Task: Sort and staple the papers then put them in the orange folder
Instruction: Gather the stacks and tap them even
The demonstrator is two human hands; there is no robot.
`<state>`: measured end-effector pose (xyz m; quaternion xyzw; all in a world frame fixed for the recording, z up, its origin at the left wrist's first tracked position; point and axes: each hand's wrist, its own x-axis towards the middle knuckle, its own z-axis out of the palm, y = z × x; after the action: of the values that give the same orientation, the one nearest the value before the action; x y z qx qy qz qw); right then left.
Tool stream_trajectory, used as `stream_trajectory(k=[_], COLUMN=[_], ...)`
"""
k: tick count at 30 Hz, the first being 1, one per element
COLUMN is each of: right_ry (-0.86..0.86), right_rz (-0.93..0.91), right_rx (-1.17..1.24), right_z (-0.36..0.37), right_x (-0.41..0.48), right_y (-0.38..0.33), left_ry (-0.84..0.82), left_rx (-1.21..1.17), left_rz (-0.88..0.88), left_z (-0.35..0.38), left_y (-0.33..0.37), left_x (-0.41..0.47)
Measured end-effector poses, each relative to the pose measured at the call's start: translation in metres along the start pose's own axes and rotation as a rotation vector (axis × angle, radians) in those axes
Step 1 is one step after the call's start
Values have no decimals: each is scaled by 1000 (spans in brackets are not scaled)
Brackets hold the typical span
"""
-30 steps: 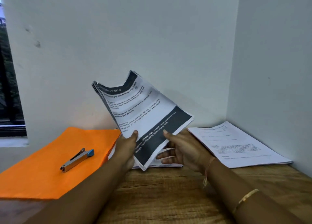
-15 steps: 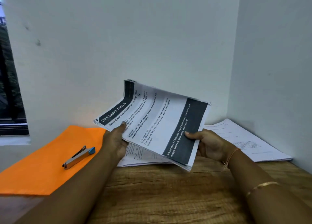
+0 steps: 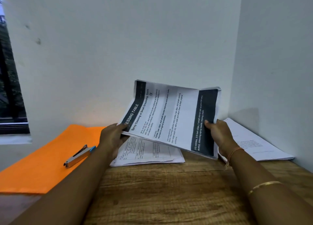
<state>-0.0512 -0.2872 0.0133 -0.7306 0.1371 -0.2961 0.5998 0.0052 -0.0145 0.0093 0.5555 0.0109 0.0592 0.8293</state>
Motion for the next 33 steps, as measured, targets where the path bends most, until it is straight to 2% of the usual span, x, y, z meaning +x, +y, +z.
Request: stream_trajectory(k=[4,11,22,27,33], right_ry=[89,125,177,142,140], right_rz=[-36,-67,-354,-430,-519], right_rx=[-135,-207,-186,-125,-78], right_z=[-5,-9,-5,3,19], right_x=[6,7,-6,-14,-23], right_y=[6,10,4,3,-2], left_ry=[-63,-188,-122,-148,-135], left_rx=[48,188,661,865,1025], left_rz=[-17,24,283,313,479], left_z=[-1,-4,-9,-14,-8], left_y=[-1,-6,-16,-22,-23], left_x=[1,1,11,15,8])
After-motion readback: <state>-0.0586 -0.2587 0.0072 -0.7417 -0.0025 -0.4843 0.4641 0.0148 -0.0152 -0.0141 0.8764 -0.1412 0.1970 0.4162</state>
